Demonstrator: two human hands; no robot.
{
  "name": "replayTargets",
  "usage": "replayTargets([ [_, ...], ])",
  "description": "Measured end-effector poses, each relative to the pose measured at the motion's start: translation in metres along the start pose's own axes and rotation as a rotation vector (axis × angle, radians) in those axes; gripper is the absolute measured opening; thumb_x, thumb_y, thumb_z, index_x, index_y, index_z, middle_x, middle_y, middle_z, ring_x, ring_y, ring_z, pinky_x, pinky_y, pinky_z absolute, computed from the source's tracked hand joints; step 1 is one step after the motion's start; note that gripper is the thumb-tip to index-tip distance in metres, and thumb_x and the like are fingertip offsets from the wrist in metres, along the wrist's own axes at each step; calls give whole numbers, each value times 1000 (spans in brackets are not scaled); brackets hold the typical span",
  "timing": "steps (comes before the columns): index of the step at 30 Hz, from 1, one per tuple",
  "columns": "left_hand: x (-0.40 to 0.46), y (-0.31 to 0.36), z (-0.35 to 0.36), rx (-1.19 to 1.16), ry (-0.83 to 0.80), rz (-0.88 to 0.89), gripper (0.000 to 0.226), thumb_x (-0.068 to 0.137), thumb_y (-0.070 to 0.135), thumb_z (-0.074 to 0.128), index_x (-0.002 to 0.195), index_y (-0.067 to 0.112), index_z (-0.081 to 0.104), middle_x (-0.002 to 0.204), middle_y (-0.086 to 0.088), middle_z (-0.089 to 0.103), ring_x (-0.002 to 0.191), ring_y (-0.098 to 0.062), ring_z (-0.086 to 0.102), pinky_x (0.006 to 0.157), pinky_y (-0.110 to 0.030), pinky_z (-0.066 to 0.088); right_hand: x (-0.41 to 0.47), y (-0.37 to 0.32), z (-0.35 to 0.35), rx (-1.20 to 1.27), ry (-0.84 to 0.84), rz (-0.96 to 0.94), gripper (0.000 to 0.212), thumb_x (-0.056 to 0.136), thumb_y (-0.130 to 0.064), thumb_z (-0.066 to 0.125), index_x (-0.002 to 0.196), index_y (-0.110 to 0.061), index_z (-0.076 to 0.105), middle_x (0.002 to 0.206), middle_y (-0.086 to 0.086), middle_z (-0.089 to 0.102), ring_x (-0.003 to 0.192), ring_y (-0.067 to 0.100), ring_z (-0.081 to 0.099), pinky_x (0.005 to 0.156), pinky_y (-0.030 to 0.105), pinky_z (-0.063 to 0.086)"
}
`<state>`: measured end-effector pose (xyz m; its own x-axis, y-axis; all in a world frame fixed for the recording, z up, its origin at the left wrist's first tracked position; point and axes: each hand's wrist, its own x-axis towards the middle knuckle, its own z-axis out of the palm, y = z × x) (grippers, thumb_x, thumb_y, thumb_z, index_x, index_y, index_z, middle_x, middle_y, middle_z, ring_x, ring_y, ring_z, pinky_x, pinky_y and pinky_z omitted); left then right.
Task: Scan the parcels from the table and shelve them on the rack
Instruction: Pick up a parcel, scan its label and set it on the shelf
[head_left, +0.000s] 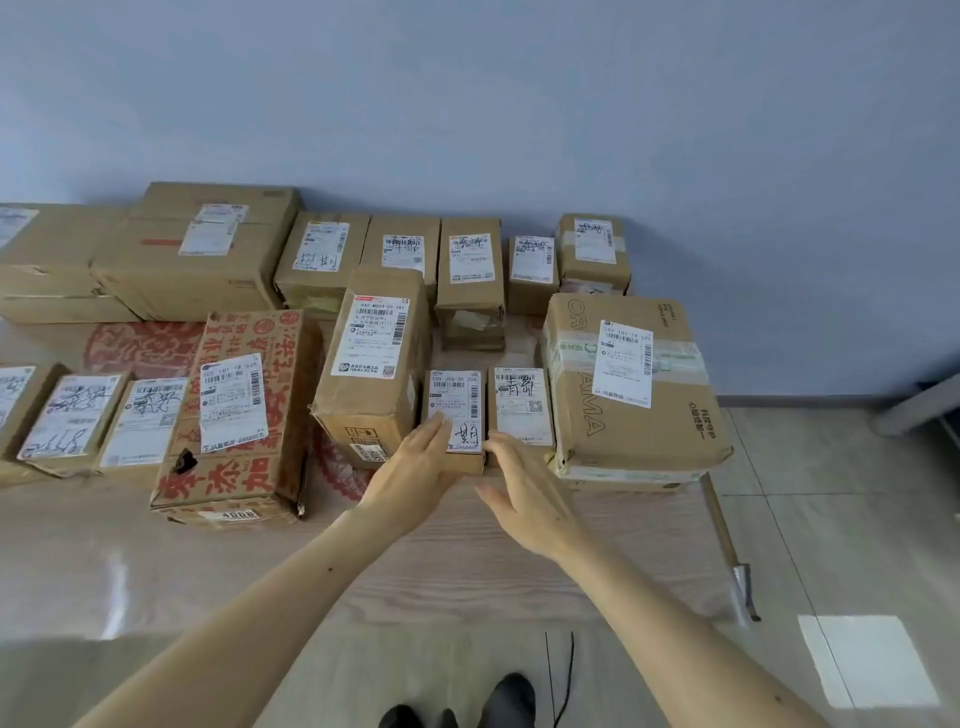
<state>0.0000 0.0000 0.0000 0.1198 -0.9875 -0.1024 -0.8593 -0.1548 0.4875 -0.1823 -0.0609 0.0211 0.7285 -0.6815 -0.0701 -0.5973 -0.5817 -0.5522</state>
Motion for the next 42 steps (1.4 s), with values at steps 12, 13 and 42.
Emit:
replayTargets([
  [12, 3, -9, 28, 104, -53, -42, 82, 99, 31, 60, 157, -2, 12, 165, -23, 8, 155, -35, 1, 125, -41, 10, 18, 4, 29, 26, -151, 93, 65, 102, -30, 55, 156, -12, 25, 168, 1, 9, 153, 19, 18, 122, 38, 24],
  [13, 3, -9, 28, 99, -49, -48, 83, 99, 31, 61, 157, -1, 10, 165, -22, 9, 155, -34, 1, 124, -41, 10, 17, 4, 29, 70, -152, 107, 65, 102, -28, 55, 156, -13, 24, 168, -1, 8, 153, 17, 17, 122, 37, 23],
  [42, -25, 0, 27, -98, -143, -219, 71, 102, 19, 55, 160, 19, 13, 169, -8, 1, 146, -46, 16, 114, -51, 28, -13, -6, 48, 378, -107, 253, 69, 100, -17, 56, 158, -20, 18, 165, -3, 23, 151, 14, 24, 122, 42, 28],
])
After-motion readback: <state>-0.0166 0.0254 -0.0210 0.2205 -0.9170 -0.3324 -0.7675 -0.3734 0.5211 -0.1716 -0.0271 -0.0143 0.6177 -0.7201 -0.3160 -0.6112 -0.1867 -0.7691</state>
